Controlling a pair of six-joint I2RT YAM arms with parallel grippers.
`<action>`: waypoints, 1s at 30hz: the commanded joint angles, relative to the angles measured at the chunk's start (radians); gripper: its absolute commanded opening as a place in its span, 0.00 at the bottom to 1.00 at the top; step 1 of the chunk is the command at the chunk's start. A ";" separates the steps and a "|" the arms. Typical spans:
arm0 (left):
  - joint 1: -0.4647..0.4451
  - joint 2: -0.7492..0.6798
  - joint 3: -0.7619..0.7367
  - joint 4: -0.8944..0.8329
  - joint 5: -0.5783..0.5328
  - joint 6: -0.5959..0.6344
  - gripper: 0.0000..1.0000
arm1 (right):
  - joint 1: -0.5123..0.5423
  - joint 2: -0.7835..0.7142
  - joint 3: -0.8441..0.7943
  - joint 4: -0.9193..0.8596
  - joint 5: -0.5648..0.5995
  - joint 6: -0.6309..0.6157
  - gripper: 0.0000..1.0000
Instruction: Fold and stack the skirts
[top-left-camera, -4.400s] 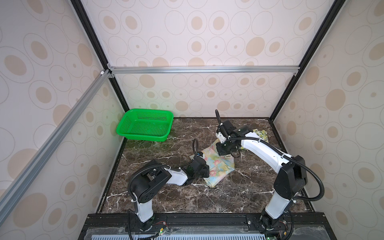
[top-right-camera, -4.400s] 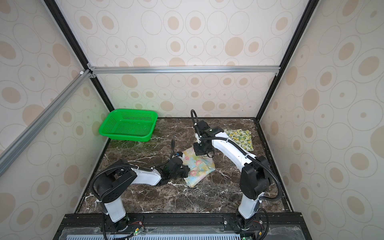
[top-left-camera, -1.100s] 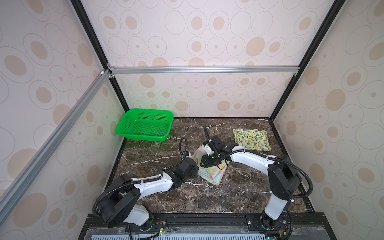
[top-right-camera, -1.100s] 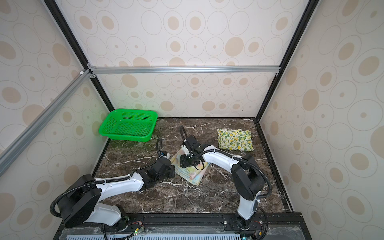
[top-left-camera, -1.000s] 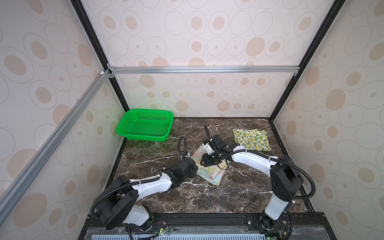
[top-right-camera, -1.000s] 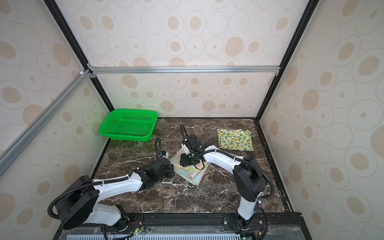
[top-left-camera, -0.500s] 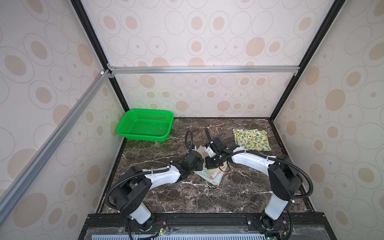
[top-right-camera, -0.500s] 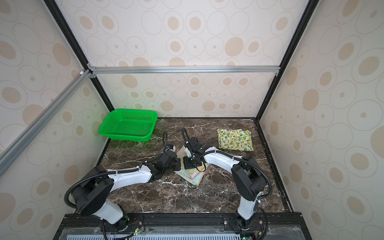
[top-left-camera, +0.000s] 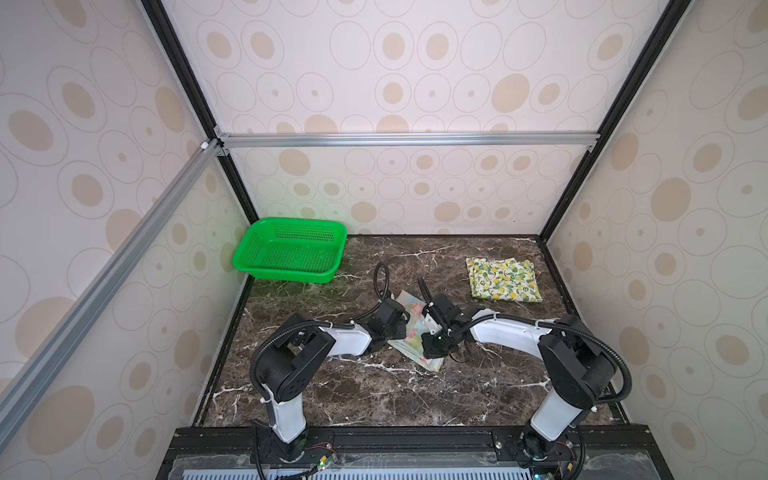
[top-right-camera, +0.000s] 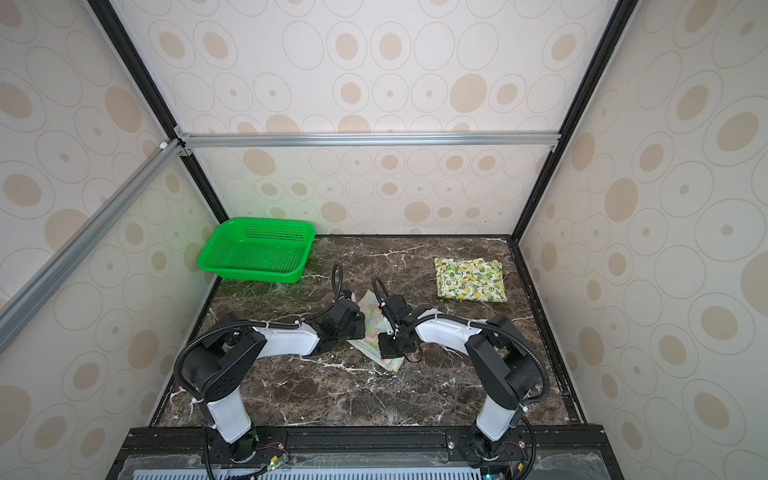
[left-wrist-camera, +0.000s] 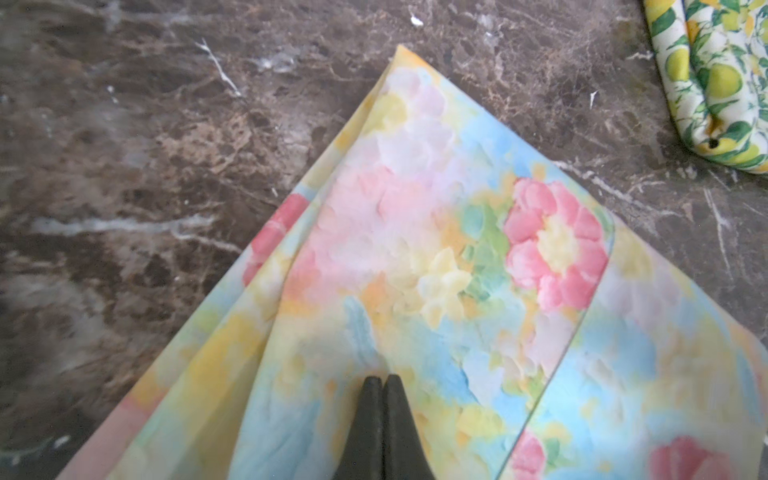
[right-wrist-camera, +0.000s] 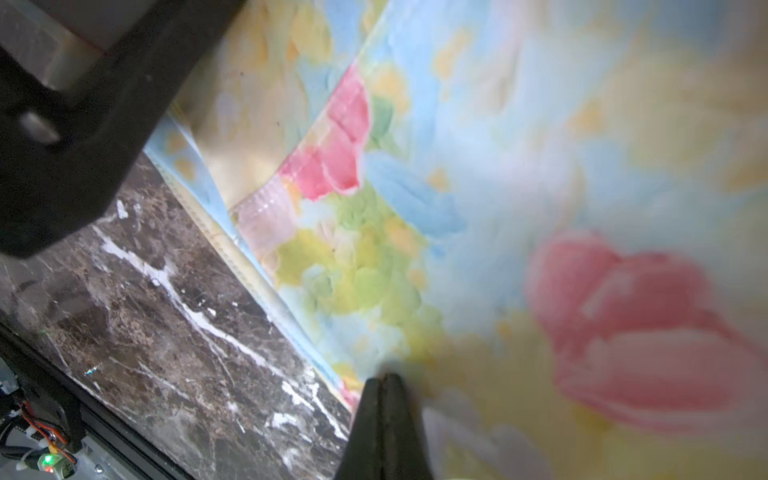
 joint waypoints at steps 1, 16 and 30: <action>0.014 0.038 0.035 -0.051 -0.051 0.051 0.00 | 0.017 -0.011 -0.039 -0.057 0.013 0.042 0.00; 0.028 -0.067 0.112 -0.008 0.012 0.151 0.00 | -0.025 -0.103 0.147 -0.150 -0.007 -0.011 0.00; -0.049 -0.018 0.031 0.065 0.118 -0.038 0.00 | -0.264 -0.002 0.126 -0.153 0.018 -0.122 0.00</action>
